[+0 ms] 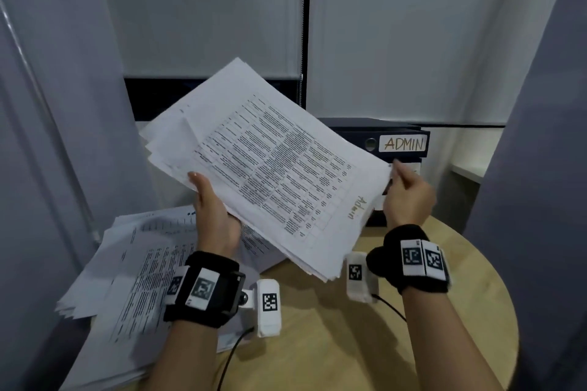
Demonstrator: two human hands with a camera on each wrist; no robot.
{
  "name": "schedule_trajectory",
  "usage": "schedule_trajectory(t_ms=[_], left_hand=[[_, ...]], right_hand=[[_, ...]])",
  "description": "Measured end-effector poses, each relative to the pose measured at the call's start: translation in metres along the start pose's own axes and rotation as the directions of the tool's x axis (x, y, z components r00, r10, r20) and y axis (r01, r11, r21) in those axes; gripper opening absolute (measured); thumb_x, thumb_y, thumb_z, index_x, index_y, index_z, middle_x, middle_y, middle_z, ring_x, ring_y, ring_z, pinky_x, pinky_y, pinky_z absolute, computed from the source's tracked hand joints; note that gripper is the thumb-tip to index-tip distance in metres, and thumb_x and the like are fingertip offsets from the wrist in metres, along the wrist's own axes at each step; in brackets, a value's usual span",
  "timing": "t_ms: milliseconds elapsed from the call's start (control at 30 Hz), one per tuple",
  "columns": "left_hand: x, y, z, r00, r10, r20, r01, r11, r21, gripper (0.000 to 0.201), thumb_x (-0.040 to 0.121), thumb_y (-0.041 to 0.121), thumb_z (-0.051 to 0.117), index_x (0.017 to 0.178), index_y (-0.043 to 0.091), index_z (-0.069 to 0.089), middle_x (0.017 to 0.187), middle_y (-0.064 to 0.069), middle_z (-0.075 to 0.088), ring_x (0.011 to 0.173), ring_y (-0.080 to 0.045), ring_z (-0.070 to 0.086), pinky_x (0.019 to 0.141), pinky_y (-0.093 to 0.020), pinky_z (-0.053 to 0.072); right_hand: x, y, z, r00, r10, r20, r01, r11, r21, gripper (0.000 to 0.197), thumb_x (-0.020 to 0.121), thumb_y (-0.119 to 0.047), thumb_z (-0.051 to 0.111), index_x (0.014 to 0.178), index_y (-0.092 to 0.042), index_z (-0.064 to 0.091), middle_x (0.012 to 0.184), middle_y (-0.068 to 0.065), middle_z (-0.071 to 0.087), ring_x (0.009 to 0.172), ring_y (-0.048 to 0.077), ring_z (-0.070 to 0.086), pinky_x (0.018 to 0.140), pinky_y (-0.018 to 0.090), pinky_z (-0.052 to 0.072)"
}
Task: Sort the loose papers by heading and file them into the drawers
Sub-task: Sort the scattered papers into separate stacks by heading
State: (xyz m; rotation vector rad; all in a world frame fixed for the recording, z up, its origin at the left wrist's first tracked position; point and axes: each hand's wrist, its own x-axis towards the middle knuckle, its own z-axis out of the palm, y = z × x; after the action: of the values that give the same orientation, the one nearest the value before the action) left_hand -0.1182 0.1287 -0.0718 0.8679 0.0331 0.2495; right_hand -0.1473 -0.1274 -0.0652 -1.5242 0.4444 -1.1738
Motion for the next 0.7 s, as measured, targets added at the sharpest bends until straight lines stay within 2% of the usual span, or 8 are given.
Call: schedule_trajectory(t_ms=[67, 133, 200, 300, 400, 533, 633, 700], left_hand=[[0.004, 0.004, -0.004, 0.999, 0.019, -0.030, -0.019, 1.000, -0.007, 0.093, 0.071, 0.084, 0.042, 0.148, 0.035, 0.025, 0.155, 0.001, 0.027, 0.137, -0.025, 0.035, 0.110, -0.051, 0.033], [0.005, 0.007, -0.004, 0.997, 0.034, -0.069, -0.035, 0.999, -0.017, 0.084, 0.079, 0.076, 0.044, 0.146, 0.027, 0.028, 0.151, -0.002, 0.033, 0.135, -0.025, 0.038, 0.110, -0.050, 0.035], [0.004, 0.008, 0.000, 0.994, 0.048, -0.098, -0.052, 0.998, -0.040, 0.062, 0.088, 0.061, 0.049, 0.131, 0.017, 0.041, 0.133, -0.005, 0.048, 0.125, -0.023, 0.047, 0.106, -0.046, 0.040], [-0.003, 0.005, 0.010, 0.992, 0.078, -0.096, -0.085, 0.994, -0.066, 0.029, 0.087, 0.046, 0.063, 0.093, 0.021, 0.050, 0.093, 0.004, 0.052, 0.102, -0.017, 0.051, 0.100, -0.040, 0.045], [-0.008, 0.003, 0.015, 0.991, 0.132, -0.016, -0.133, 0.989, -0.061, 0.018, 0.082, 0.030, 0.071, 0.087, 0.018, 0.059, 0.098, -0.001, 0.064, 0.107, -0.019, 0.058, 0.108, -0.041, 0.038], [-0.017, 0.014, 0.021, 0.977, 0.204, 0.059, -0.197, 0.975, -0.108, 0.026, 0.073, 0.017, 0.077, 0.098, 0.012, 0.068, 0.106, -0.007, 0.071, 0.104, -0.019, 0.067, 0.095, -0.041, 0.052], [-0.015, 0.022, 0.023, 0.955, 0.296, 0.018, -0.294, 0.952, -0.081, 0.021, 0.078, 0.009, 0.075, 0.097, 0.012, 0.069, 0.096, 0.000, 0.073, 0.089, -0.010, 0.071, 0.075, -0.026, 0.058], [-0.011, 0.029, 0.024, 0.919, 0.393, -0.042, -0.394, 0.918, -0.033, 0.020, 0.081, 0.015, 0.074, 0.100, 0.014, 0.070, 0.096, 0.007, 0.073, 0.090, -0.004, 0.069, 0.078, -0.022, 0.057]], right_hand=[[0.010, -0.005, 0.000, 0.999, -0.028, -0.026, 0.028, 1.000, 0.010, 0.021, 0.094, -0.022, 0.060, 0.112, -0.025, 0.072, 0.101, -0.010, 0.070, 0.091, 0.008, 0.065, 0.089, 0.023, 0.049], [0.017, -0.008, 0.001, 0.994, -0.020, 0.108, 0.018, 1.000, 0.018, 0.029, 0.088, -0.034, 0.068, 0.114, -0.022, 0.070, 0.107, -0.004, 0.072, 0.098, 0.012, 0.067, 0.094, 0.035, 0.053], [0.015, -0.010, 0.004, 0.960, 0.082, 0.267, -0.068, 0.996, -0.061, 0.068, 0.071, -0.050, 0.079, 0.127, -0.015, 0.061, 0.121, 0.003, 0.065, 0.111, 0.020, 0.062, 0.096, 0.046, 0.051], [-0.006, -0.005, 0.005, 0.810, 0.372, 0.453, -0.281, 0.925, -0.257, 0.098, 0.049, -0.056, 0.087, 0.124, -0.003, 0.052, 0.110, 0.011, 0.061, 0.112, 0.029, 0.057, 0.092, 0.050, 0.052], [-0.024, 0.016, 0.008, 0.681, 0.508, 0.528, -0.389, 0.861, -0.327, 0.089, 0.058, -0.051, 0.087, 0.124, -0.002, 0.051, 0.111, 0.012, 0.062, 0.099, 0.029, 0.062, 0.070, 0.034, 0.053], [-0.030, 0.035, -0.001, 0.609, 0.590, 0.529, -0.315, 0.793, -0.522, 0.058, 0.063, -0.045, 0.086, 0.090, -0.005, 0.055, 0.066, 0.004, 0.056, 0.042, 0.009, 0.051, 0.032, 0.013, 0.033], [-0.024, 0.040, -0.008, 0.541, 0.605, 0.584, -0.305, 0.789, -0.533, 0.051, 0.062, -0.024, 0.090, 0.100, -0.001, 0.065, 0.085, 0.010, 0.073, 0.067, 0.017, 0.067, 0.046, 0.020, 0.046], [-0.021, 0.039, -0.009, 0.670, 0.522, 0.527, -0.290, 0.839, -0.462, 0.045, 0.065, -0.018, 0.088, 0.102, -0.001, 0.069, 0.093, 0.012, 0.073, 0.081, 0.025, 0.066, 0.058, 0.027, 0.047]])
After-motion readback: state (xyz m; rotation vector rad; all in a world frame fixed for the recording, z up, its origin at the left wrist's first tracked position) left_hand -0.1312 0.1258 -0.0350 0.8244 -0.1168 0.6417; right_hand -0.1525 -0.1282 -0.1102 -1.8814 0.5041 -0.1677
